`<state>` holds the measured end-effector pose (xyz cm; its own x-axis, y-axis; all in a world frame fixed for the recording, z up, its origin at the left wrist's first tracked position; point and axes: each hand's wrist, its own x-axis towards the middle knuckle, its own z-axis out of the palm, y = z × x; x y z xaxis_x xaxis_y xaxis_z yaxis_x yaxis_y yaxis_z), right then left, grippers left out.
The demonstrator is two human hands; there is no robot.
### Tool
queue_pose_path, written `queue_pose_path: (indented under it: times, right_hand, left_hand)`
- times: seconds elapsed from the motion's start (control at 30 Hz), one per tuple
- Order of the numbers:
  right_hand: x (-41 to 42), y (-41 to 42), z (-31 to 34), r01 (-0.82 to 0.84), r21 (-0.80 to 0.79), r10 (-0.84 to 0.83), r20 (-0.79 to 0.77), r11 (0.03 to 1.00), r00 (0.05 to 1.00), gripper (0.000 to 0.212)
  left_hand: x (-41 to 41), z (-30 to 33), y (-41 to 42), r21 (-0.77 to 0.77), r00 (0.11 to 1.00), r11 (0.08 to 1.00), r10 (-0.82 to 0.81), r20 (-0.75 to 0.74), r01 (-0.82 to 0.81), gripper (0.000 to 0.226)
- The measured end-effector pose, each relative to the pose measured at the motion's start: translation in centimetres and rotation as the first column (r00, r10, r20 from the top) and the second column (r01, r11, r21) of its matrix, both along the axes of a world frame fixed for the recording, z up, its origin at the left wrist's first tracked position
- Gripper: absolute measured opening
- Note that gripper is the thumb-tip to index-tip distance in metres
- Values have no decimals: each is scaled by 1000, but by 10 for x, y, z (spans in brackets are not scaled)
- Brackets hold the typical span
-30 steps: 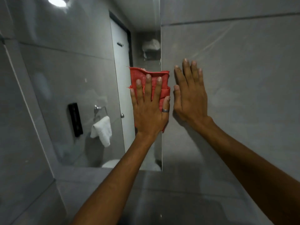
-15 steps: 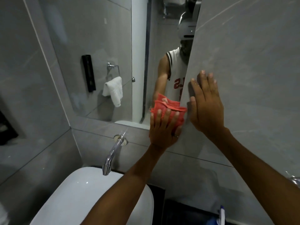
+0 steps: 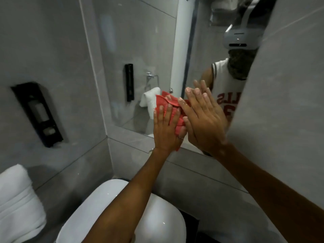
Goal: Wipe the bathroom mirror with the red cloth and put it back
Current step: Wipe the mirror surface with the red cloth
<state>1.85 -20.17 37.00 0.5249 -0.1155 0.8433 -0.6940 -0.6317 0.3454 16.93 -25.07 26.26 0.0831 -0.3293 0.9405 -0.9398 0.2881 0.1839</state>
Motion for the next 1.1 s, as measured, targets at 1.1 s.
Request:
queue_pose_path:
  times: [1.1]
  right_hand:
    - [138, -30, 192, 153, -82, -154, -3, 985, 988, 65]
  left_hand:
    - [135, 321, -34, 146, 433, 986, 166, -886, -79, 66]
